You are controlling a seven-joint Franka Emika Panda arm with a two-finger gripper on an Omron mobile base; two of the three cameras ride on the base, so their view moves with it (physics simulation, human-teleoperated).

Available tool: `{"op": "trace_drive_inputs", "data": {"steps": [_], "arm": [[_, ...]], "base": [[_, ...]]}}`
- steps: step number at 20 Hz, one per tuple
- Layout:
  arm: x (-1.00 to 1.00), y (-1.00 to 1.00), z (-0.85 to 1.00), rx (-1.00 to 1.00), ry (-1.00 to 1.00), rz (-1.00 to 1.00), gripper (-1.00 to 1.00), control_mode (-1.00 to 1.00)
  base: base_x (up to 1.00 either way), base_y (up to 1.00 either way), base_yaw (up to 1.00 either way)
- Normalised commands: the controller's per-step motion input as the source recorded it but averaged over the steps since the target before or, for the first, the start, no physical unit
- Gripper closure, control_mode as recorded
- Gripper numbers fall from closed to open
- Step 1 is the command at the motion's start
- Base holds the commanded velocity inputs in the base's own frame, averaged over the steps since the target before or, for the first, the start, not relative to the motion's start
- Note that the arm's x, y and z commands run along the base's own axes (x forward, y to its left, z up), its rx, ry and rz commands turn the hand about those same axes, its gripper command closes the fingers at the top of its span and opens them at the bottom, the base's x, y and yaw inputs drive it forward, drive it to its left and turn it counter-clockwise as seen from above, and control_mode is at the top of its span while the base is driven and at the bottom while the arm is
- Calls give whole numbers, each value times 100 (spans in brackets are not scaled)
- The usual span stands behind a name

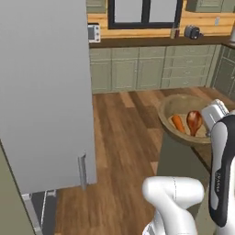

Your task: Pick the chicken drumstick and carrot from their plates and place them in the bowl. Then put the bowl in the fridge.

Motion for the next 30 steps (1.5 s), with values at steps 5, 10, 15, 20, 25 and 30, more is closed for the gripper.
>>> {"op": "trace_drive_inputs", "data": {"steps": [5,10,15,20,25,30], "arm": [[0,0,0,0,0,0,100,100],[0,0,0,0,0,0,100,100],[0,0,0,0,0,0,100,100],[0,0,0,0,0,0,100,100],[0,0,0,0,0,0,100,100],[0,0,0,0,0,0,100,100]], "base": [[100,8,-12],[100,0,0],[100,3,1],[50,41,38],[31,-5,75],[26,-21,81]]}}
